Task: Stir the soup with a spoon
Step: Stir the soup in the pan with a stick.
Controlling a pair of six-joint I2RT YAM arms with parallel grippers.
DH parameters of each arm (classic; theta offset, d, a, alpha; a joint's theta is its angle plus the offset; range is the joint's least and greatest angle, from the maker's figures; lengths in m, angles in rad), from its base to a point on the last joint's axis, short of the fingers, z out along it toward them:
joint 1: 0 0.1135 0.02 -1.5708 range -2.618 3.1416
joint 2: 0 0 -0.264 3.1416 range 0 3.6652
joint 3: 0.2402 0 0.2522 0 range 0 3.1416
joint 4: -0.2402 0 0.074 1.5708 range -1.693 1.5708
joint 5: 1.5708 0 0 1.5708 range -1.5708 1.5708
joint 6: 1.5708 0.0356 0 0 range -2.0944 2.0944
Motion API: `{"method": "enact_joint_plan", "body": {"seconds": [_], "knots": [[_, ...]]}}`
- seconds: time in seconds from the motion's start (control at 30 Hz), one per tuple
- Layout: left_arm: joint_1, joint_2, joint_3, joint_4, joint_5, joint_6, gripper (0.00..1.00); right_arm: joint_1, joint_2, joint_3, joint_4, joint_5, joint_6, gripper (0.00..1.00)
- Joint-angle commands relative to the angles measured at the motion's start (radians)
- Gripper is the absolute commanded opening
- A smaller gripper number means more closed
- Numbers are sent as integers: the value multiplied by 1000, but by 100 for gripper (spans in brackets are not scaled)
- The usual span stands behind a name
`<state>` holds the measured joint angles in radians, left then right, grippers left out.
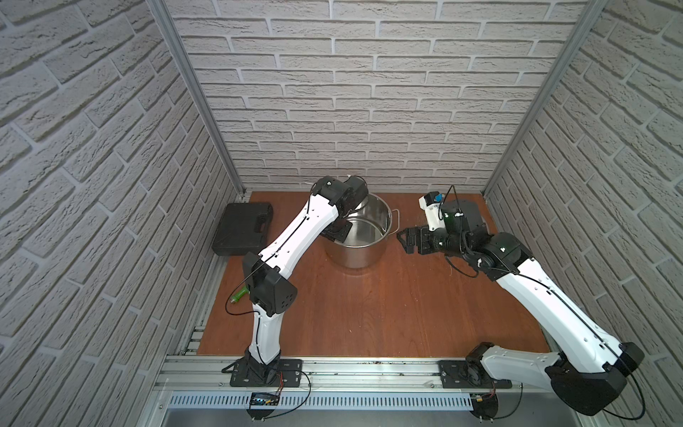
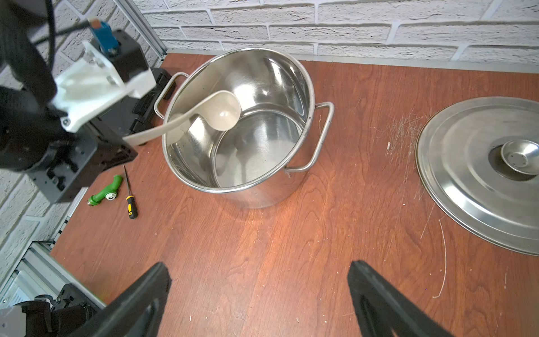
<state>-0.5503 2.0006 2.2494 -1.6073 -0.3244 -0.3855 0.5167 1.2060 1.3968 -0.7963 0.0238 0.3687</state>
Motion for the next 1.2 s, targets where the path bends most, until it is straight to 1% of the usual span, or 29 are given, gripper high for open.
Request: {"method": "enact_joint_plan", "body": {"seconds": [0.0,0.1,0.2,0.4,0.5,0.6,0.7,0.83,0.93,1.03,1.17], "knots": [[1,73,126,-146,-34,19,0,-3,-21,-7,27,2,4,98],[-6,132,209,-125,19,25,0,-3,-35,-9,13,17,-3,98],[-35,173,252,-115,62,25,0,-3,-53,-9,-2,38,-9,99],[-107,185,227,-74,148,23,0,-5,-77,-21,-11,62,-13,99],[-134,172,210,-76,164,20,0,-3,-72,-21,-8,57,-7,99],[-142,133,157,-91,151,19,0,-3,-65,-22,2,48,0,99],[-130,76,76,-115,102,14,0,-4,-58,-22,17,36,9,99],[-90,-3,-39,-123,56,-2,0,-4,-47,-22,30,25,19,99],[-52,-32,-83,-125,24,-4,0,-3,-43,-22,40,20,24,98],[-17,-17,-67,-134,-2,12,0,-3,-36,-20,43,15,25,98],[-4,46,12,-131,-24,43,0,-4,-31,-19,46,16,27,98]]}}
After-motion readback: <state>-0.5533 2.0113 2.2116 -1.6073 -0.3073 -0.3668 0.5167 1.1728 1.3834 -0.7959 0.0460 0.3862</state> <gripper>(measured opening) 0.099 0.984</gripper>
